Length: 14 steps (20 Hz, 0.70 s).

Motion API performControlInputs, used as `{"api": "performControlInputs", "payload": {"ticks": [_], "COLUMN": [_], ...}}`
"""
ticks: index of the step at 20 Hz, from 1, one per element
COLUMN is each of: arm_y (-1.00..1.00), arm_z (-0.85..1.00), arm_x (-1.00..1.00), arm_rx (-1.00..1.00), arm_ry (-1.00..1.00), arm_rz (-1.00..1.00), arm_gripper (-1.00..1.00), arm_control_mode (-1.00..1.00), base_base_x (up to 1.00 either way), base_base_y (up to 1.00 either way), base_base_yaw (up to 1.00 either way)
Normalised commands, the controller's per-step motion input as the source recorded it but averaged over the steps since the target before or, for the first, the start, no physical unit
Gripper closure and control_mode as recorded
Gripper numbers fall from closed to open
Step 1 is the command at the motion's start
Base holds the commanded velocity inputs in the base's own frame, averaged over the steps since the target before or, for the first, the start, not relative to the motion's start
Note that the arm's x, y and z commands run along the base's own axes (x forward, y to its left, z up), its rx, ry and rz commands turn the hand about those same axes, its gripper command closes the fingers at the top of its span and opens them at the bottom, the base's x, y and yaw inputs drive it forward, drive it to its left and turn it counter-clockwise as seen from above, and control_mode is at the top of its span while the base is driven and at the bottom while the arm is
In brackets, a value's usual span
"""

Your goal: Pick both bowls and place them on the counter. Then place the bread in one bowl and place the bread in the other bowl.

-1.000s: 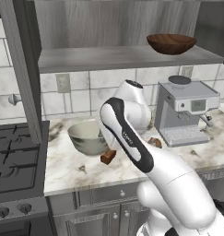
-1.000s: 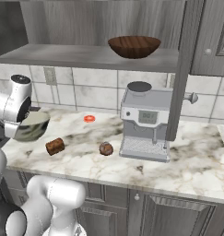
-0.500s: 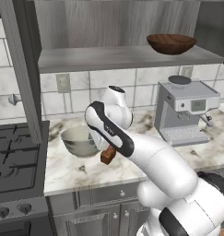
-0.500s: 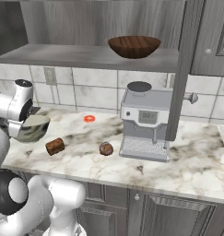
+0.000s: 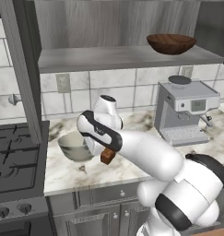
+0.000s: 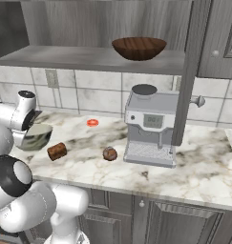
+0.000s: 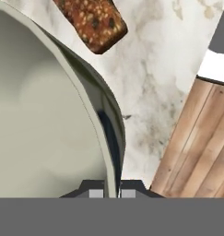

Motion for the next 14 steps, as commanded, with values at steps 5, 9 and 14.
{"api": "performControlInputs", "payload": {"ticks": [5, 9, 14], "arm_y": [0.12, 0.07, 0.08], "arm_z": [-0.27, -0.23, -0.27], "arm_x": [0.18, 0.12, 0.13], "arm_rx": [0.00, 0.00, 0.00], "arm_ry": [-0.02, -0.03, -0.02], "arm_rz": [0.00, 0.00, 0.00], "arm_gripper": [1.00, 1.00, 1.00], "arm_control_mode": [-1.00, -1.00, -1.00], "base_base_x": [0.00, 0.00, 0.00], "base_base_y": [0.00, 0.00, 0.00], "base_base_yaw": [0.00, 0.00, 0.00]}}
